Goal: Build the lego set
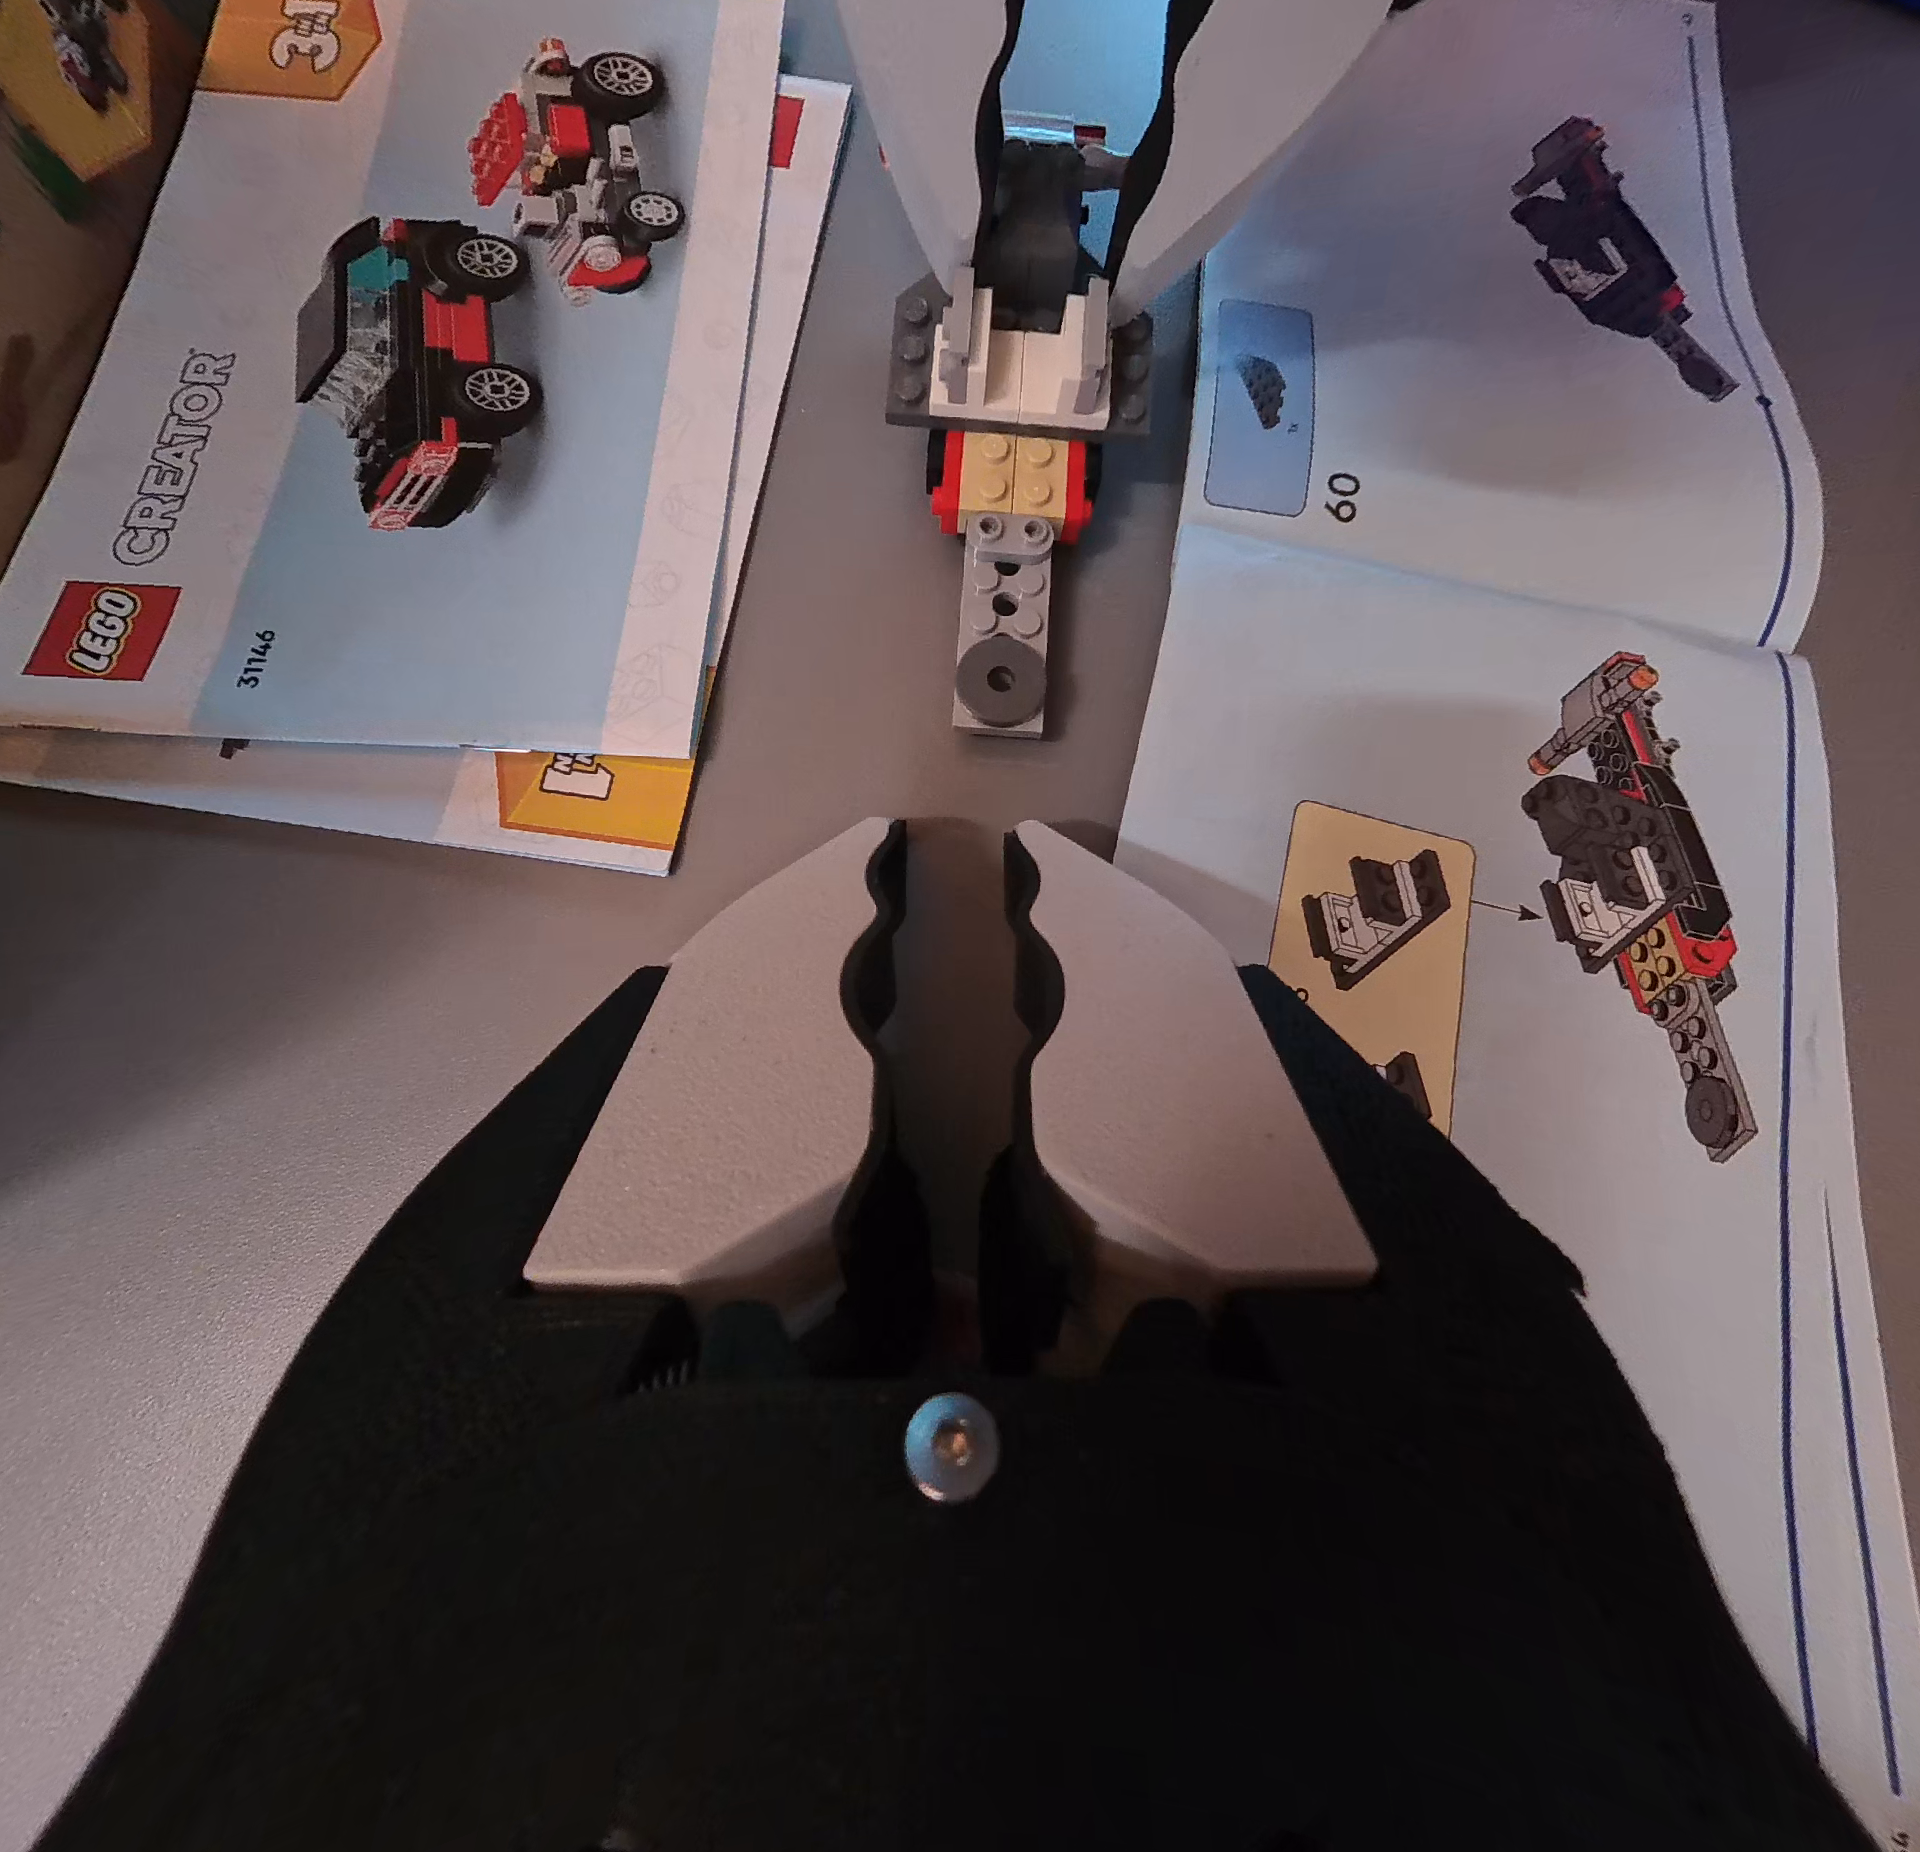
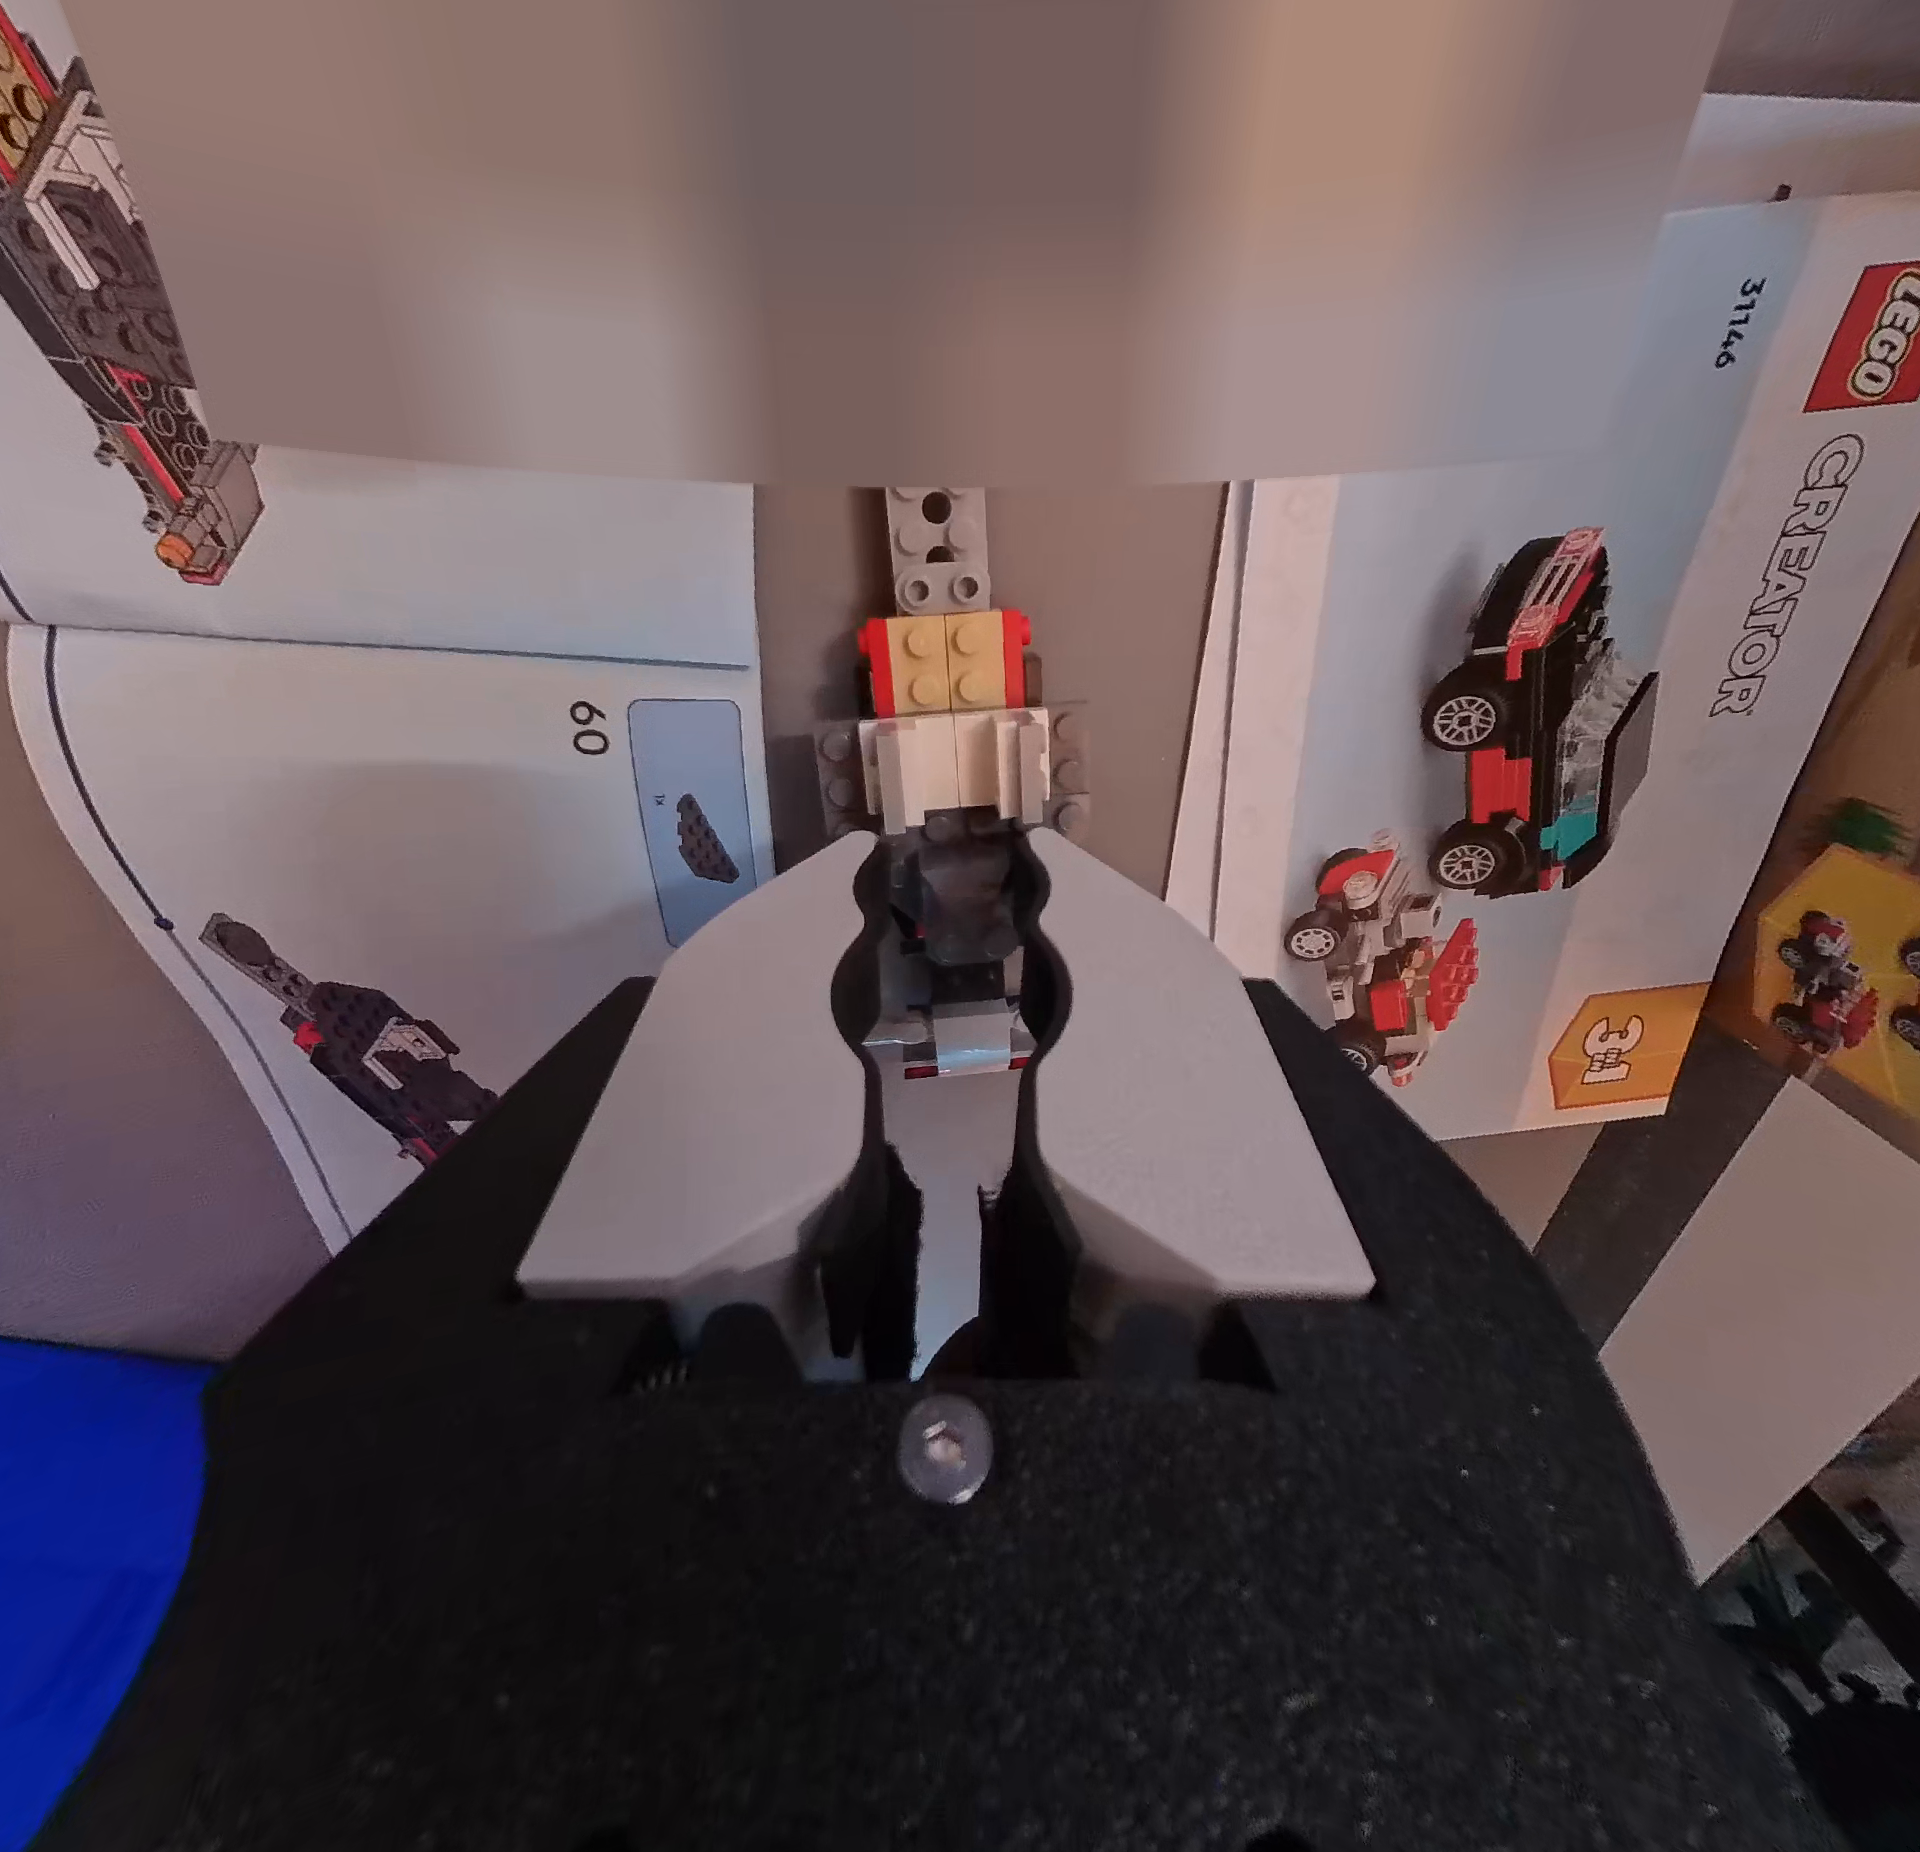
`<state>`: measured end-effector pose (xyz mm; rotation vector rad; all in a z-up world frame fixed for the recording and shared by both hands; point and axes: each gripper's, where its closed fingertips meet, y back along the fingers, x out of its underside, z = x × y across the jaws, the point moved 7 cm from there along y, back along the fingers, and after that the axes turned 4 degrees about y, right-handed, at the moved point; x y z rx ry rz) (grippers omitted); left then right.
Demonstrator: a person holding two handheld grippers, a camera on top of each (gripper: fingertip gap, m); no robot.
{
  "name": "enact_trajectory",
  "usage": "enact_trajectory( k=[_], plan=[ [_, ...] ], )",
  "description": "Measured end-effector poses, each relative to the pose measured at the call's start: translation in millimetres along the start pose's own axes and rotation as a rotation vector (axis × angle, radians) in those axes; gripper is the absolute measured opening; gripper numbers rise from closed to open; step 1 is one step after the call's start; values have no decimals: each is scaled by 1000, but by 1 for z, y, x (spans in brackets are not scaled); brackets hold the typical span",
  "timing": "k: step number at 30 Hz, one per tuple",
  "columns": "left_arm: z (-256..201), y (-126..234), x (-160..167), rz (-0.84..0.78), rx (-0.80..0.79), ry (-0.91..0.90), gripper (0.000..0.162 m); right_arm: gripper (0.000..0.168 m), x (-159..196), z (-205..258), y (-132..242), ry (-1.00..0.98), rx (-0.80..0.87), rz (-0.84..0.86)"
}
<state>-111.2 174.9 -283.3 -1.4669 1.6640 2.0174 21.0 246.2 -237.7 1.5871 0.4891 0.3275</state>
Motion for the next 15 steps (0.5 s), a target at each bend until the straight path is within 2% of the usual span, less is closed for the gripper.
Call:
enact_trajectory(
  k=[10, 13, 15],
  plan=[
    [0, 0, 0, 0, -1, -1, 19, 22, 1, -1, 0, 10, -3, -6],
    [0, 0, 0, 0, -1, -1, 18, 29, 5, -3, 5, -23, -40, -43],
    [0, 0, 0, 0, 0, 0, 18, 32, 5, -6, 17, -49, -37, -138]
  ],
)
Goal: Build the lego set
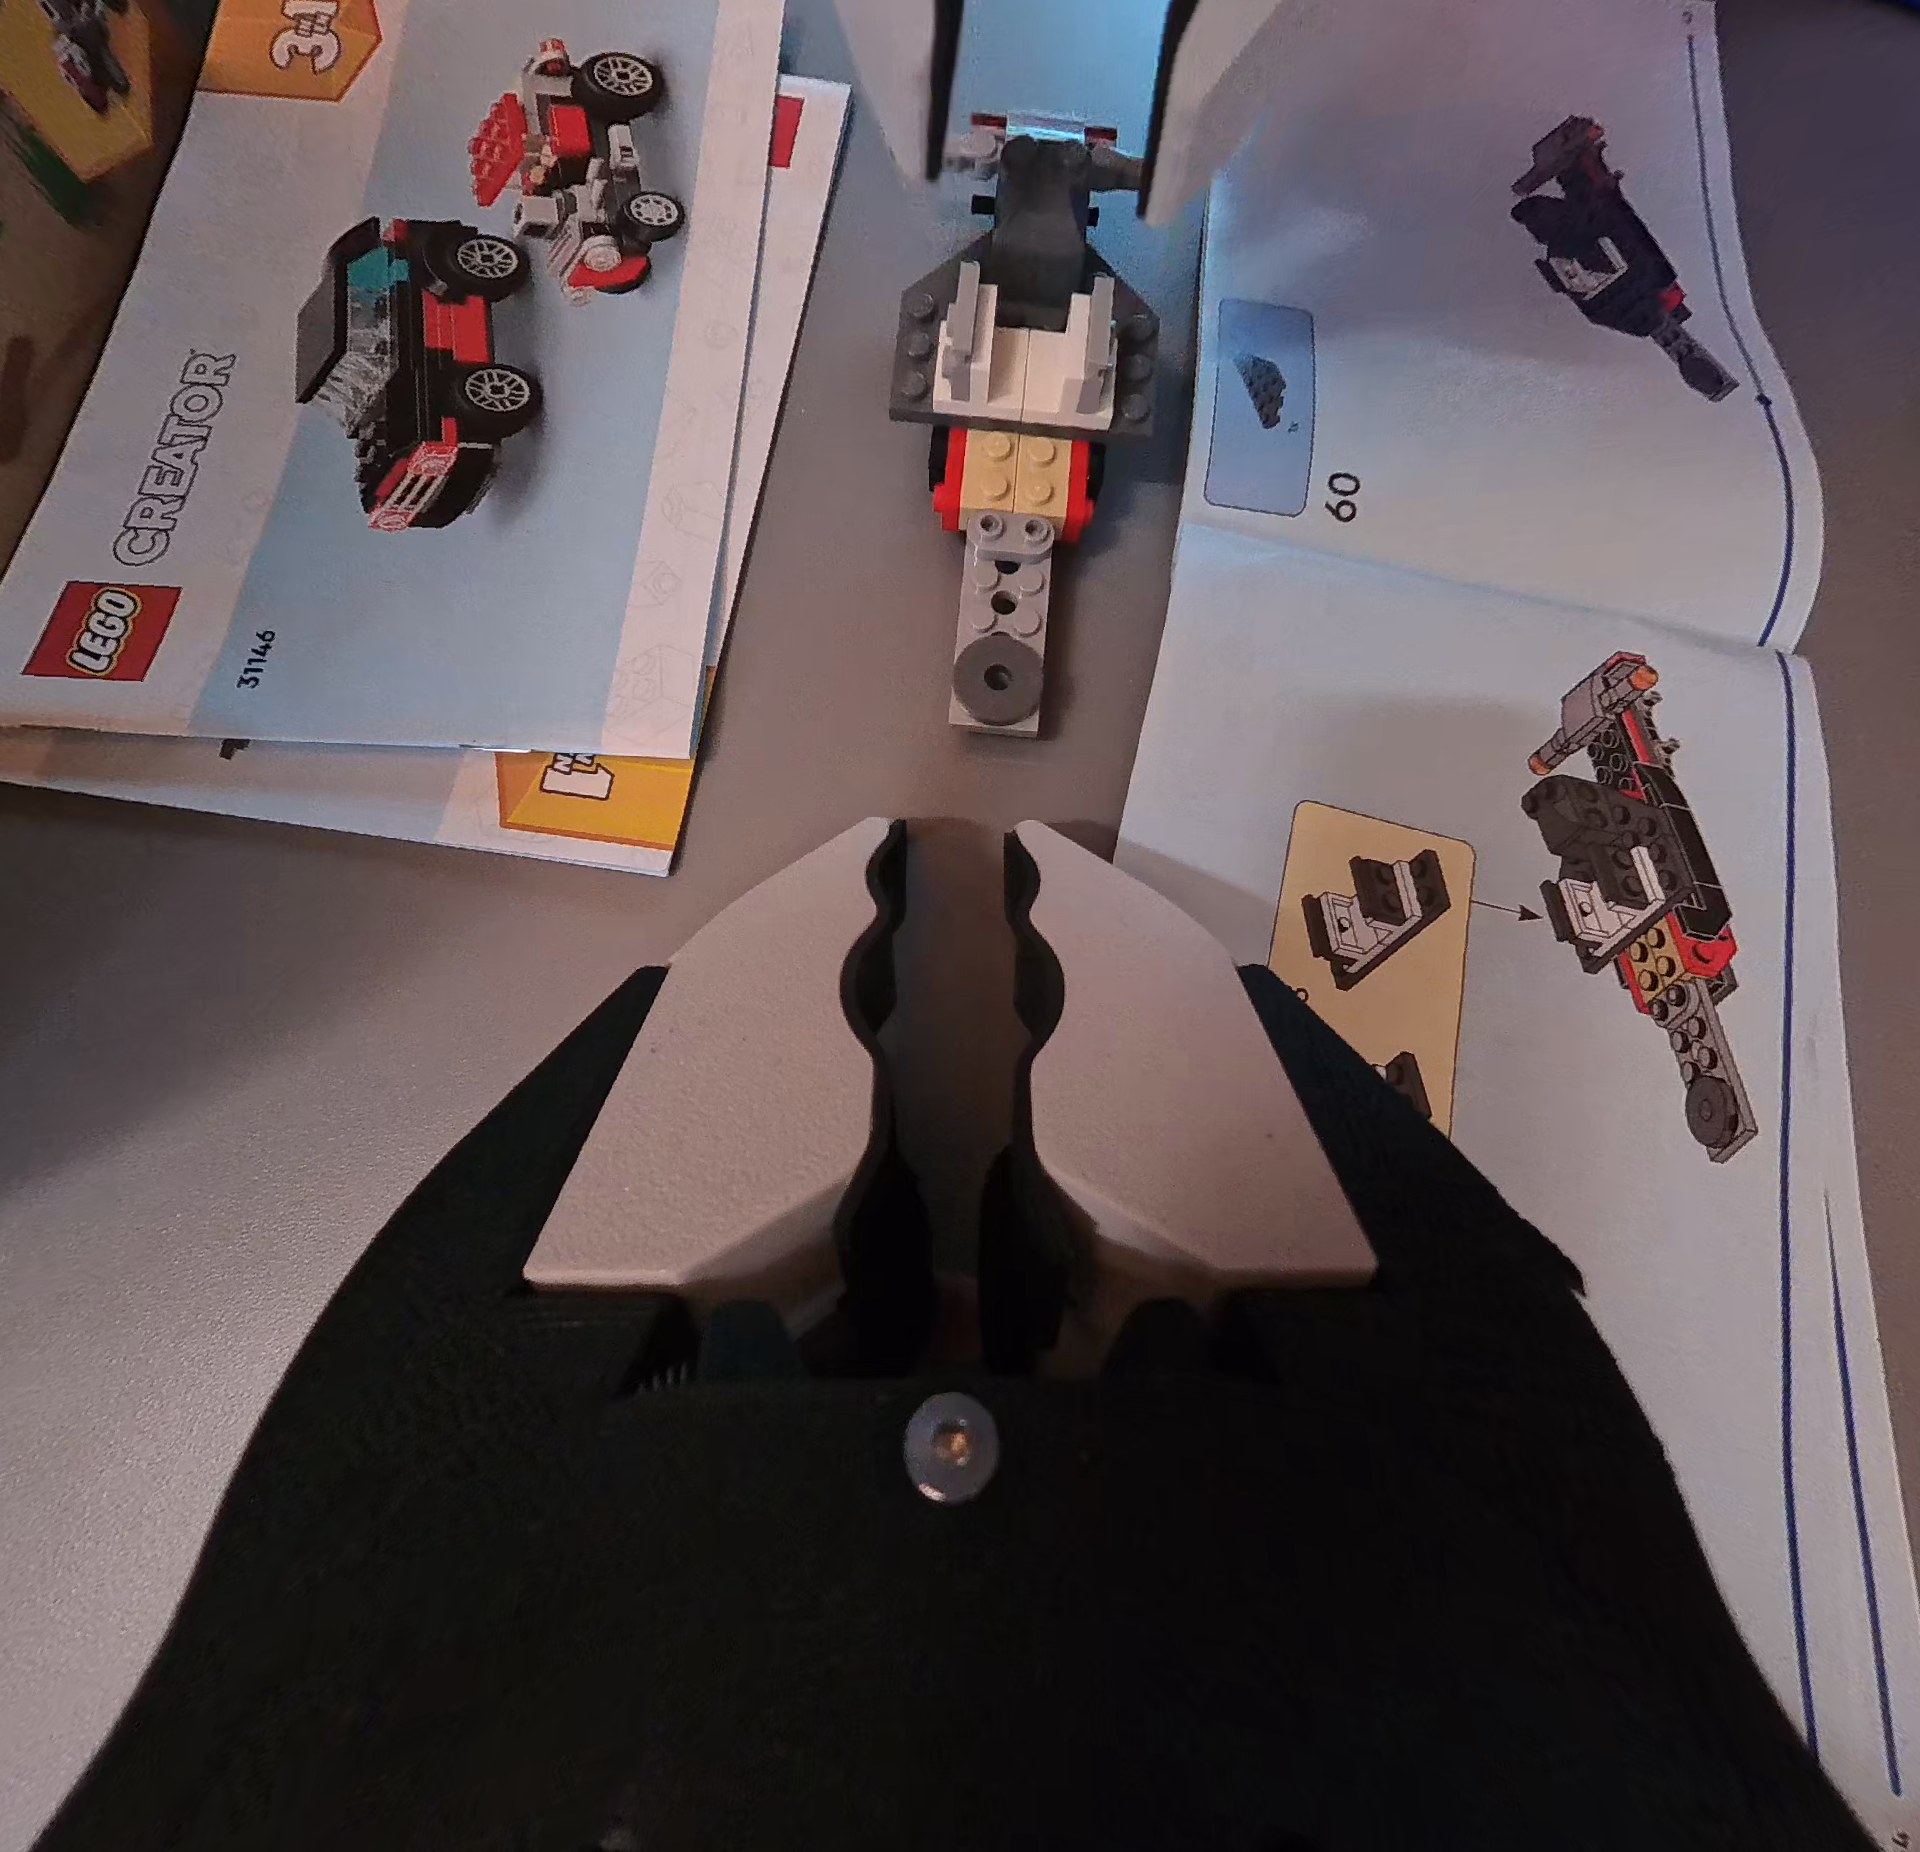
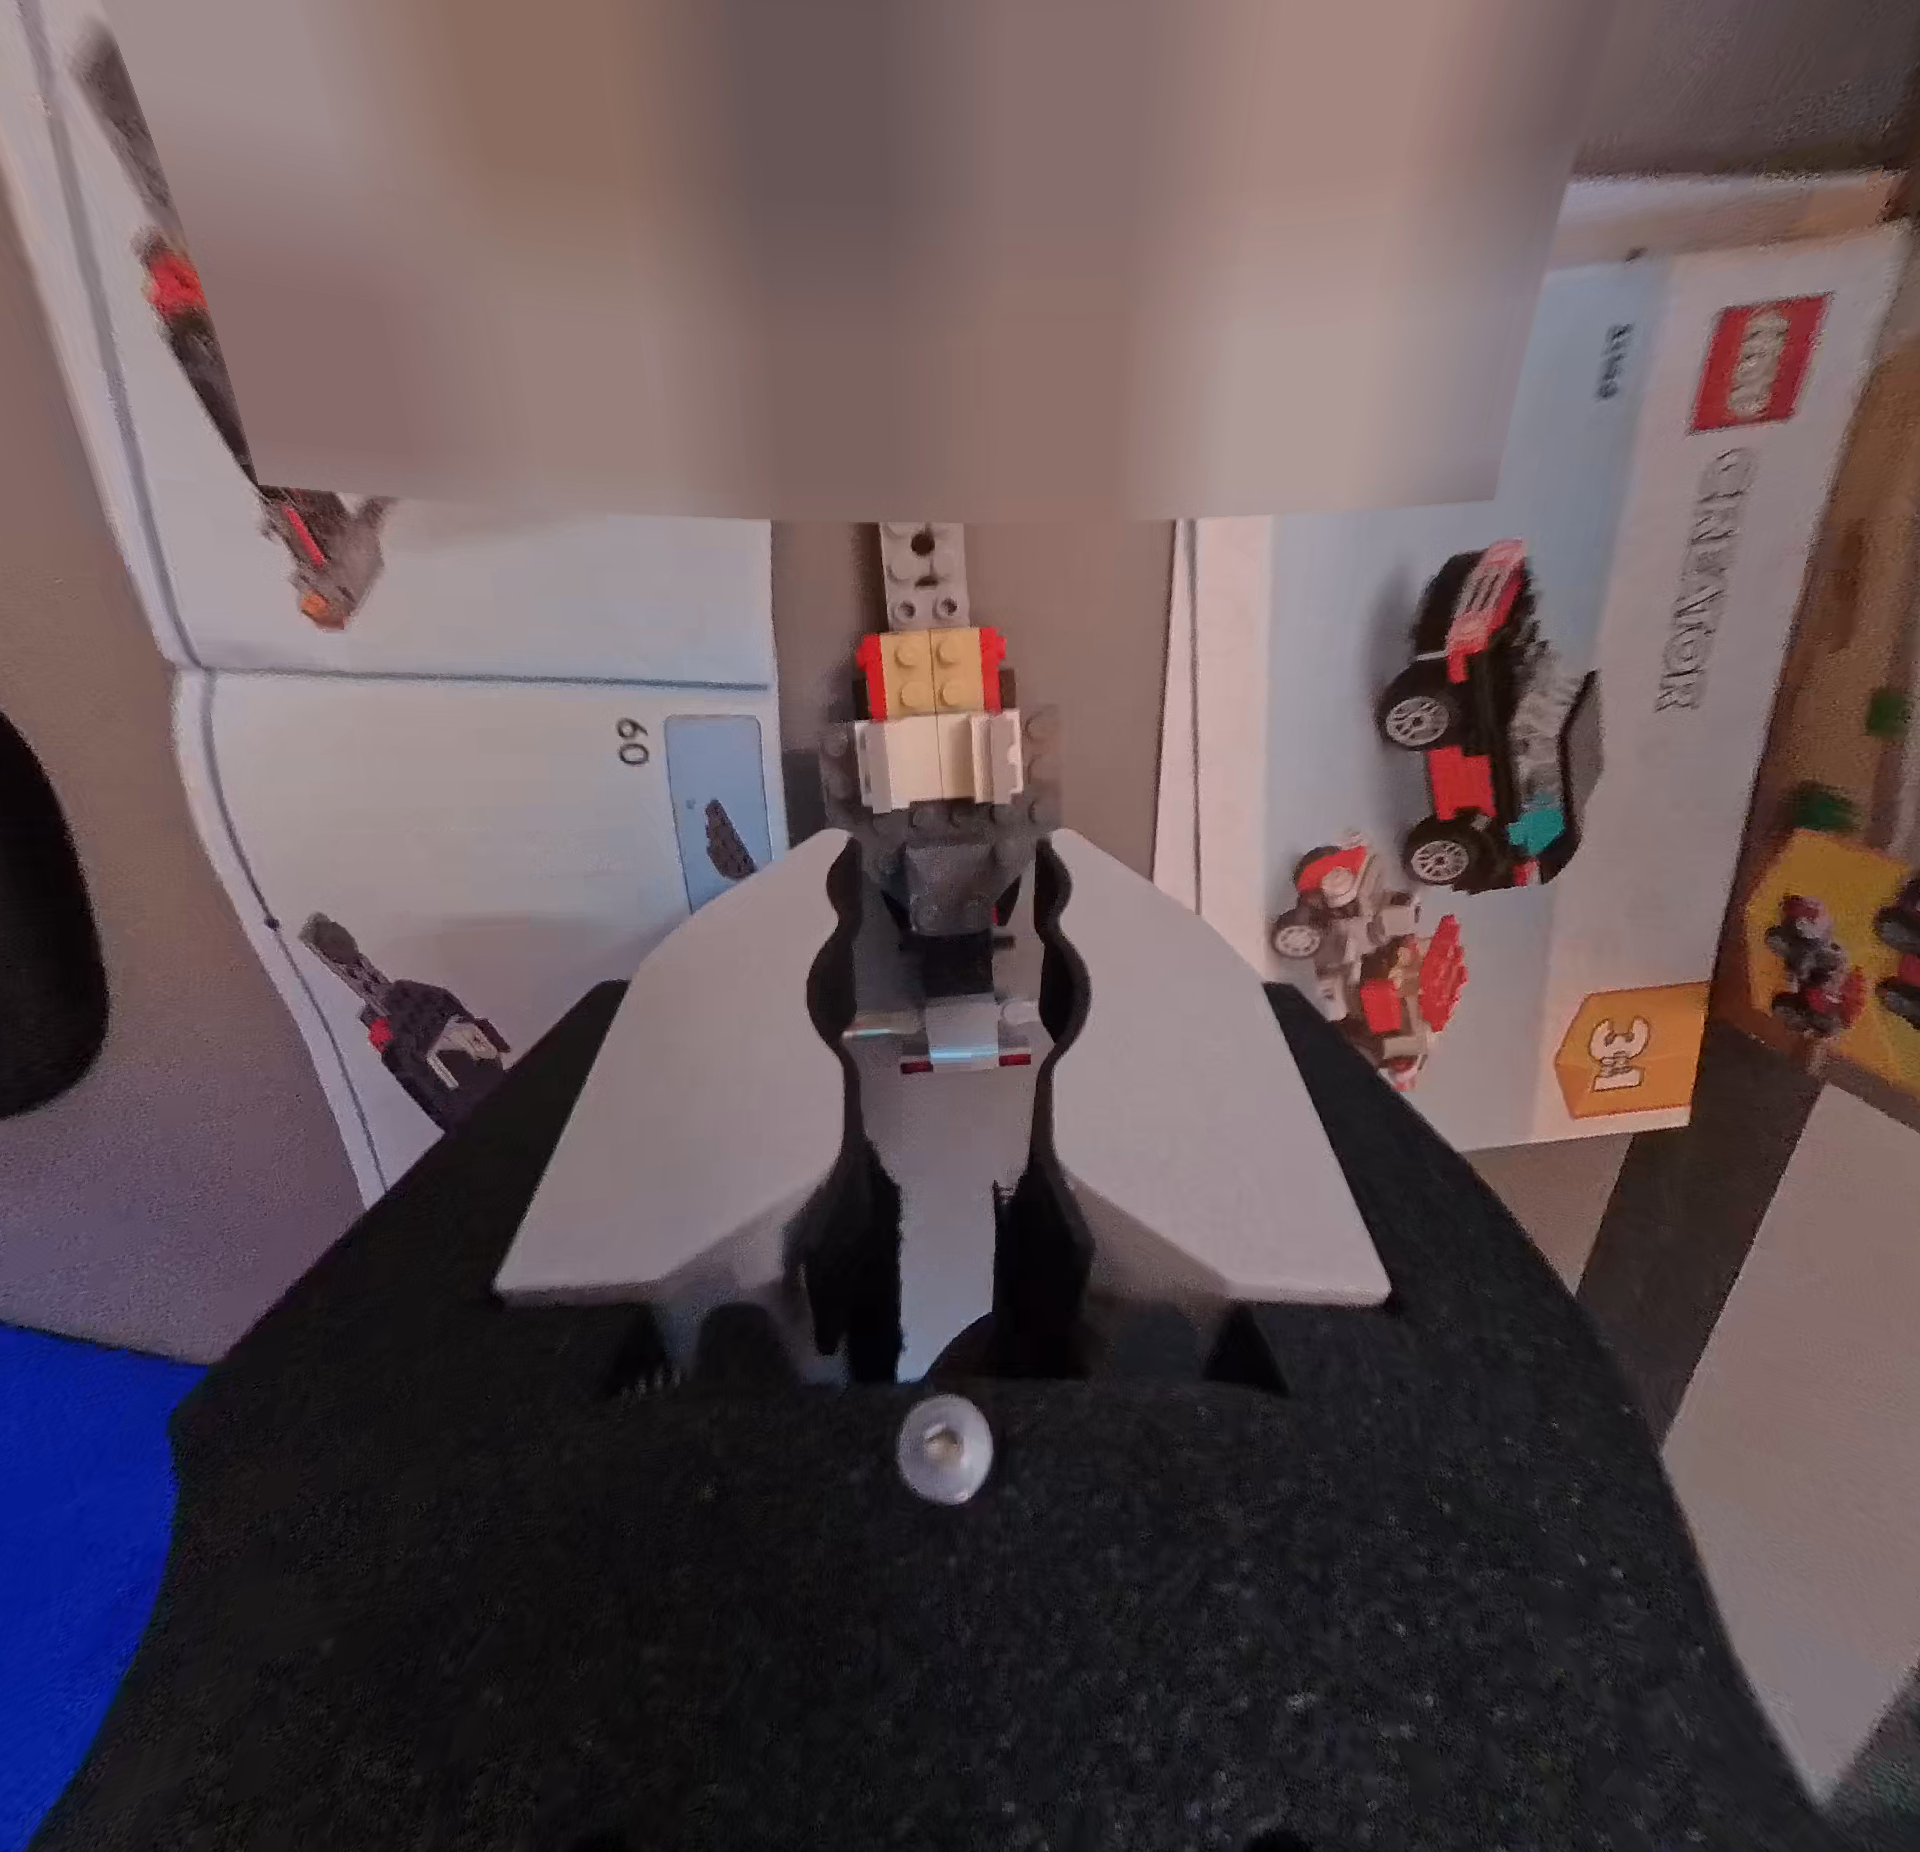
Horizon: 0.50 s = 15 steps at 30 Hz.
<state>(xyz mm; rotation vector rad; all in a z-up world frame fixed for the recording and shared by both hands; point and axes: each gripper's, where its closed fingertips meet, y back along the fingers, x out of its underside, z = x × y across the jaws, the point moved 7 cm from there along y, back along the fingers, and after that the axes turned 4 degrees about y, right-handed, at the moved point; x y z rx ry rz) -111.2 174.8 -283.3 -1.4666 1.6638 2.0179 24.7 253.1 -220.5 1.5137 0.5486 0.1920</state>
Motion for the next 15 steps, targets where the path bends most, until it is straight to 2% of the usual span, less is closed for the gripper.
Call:
enact_trajectory(
  k=[3, 15],
  plan=[
    [0, 0, 0, 0, 0, -1, 18, 25, -3, -4, 8, 5, 15, -68],
    [0, 0, 0, 0, -1, 0, 19, 13, -7, -12, -20, -11, -94, 10]
  ],
)
